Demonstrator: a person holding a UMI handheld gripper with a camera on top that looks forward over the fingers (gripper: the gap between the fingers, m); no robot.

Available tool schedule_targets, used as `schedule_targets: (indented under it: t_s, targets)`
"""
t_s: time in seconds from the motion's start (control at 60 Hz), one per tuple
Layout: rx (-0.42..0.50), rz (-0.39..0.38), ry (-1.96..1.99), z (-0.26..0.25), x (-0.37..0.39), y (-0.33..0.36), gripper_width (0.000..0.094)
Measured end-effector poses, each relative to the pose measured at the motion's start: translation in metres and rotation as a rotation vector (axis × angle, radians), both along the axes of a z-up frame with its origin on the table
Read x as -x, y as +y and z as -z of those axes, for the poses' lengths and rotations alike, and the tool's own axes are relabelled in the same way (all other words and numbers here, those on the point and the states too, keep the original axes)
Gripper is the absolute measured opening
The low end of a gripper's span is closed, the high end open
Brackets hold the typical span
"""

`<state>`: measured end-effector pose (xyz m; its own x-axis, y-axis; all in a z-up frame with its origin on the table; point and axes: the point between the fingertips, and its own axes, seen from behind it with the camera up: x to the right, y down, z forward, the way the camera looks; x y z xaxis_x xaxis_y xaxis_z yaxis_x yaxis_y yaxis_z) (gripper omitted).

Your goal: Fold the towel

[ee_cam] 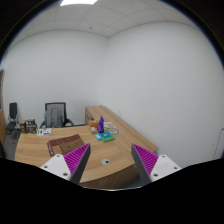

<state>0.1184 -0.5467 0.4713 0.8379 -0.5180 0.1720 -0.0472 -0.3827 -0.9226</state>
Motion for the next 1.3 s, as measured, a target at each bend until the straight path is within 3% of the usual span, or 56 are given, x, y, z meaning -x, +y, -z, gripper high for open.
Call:
schedule_targets:
  t_s: [0.15, 0.4, 0.5, 0.633, 0.8, 0.917, 1.117, 1.3]
  targets:
    - [0.022, 0.01, 0.034, 0.023, -0.004, -0.001, 0.0857]
    - [0.134, -0.027, 0.103, 0.128, 0.006, 0.03, 0.0855]
    - [0.191, -0.096, 0.11, 0.177, 0.035, 0.059, 0.0861]
    - [0.247, -0.26, 0.109, 0.237, 0.099, 0.118, 0.0858]
    - [0.259, -0.466, 0.159, 0.292, 0.192, 0.221, 0.0858]
    - [0.259, -0.563, 0.17, 0.32, 0.238, 0.305, 0.0858]
    - [0.273, -0.644, 0.121, 0.371, 0.276, 0.432, 0.086]
    - [0.333, -0.652, 0.094, 0.429, 0.28, 0.502, 0.0845]
